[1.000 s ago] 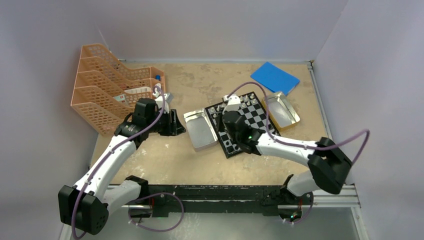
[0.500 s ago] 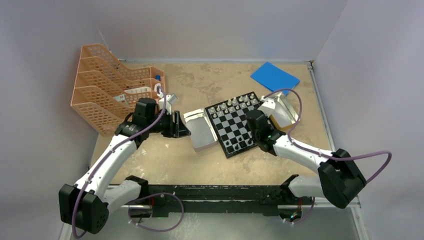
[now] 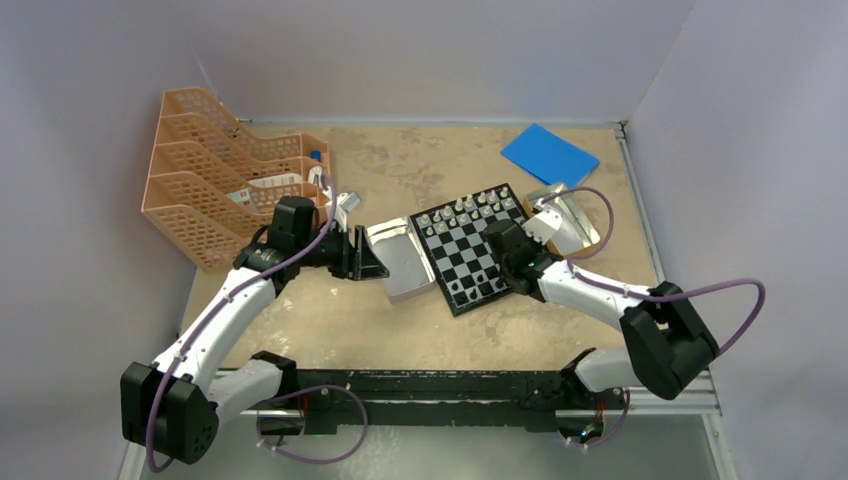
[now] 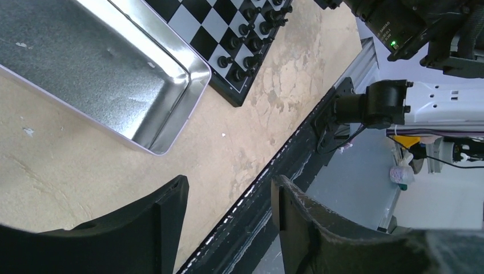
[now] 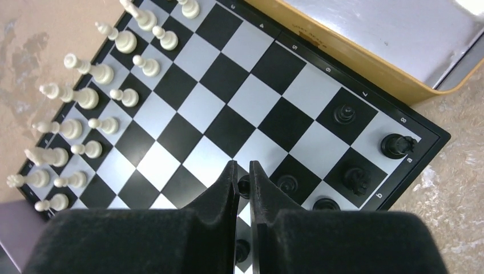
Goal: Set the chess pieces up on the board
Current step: Place the chess piece on the chessboard.
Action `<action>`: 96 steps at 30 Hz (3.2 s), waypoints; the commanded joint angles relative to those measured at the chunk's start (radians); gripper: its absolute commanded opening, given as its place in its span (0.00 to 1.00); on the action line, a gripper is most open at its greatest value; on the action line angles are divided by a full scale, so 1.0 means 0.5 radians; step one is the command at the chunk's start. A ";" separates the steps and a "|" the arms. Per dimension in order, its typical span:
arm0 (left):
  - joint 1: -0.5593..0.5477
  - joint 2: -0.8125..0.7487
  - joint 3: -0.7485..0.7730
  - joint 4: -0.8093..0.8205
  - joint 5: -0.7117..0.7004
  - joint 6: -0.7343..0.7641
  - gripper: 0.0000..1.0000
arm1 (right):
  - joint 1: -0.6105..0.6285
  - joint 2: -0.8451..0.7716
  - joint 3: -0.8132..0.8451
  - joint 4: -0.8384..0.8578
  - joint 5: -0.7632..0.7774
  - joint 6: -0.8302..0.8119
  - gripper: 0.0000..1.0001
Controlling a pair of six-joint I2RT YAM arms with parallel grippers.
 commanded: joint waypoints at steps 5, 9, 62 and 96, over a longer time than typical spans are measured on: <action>0.006 -0.044 -0.017 0.093 0.117 0.025 0.57 | -0.010 0.057 0.187 -0.305 0.389 0.382 0.00; 0.006 -0.042 -0.017 0.096 0.117 0.024 0.58 | -0.014 0.112 0.256 -0.480 0.456 0.556 0.00; 0.005 -0.051 -0.028 0.080 0.087 0.030 0.62 | -0.091 0.620 0.462 -0.993 0.655 1.254 0.00; 0.004 -0.009 -0.023 0.060 0.054 0.039 0.62 | -0.088 0.611 0.531 -1.135 0.600 1.368 0.14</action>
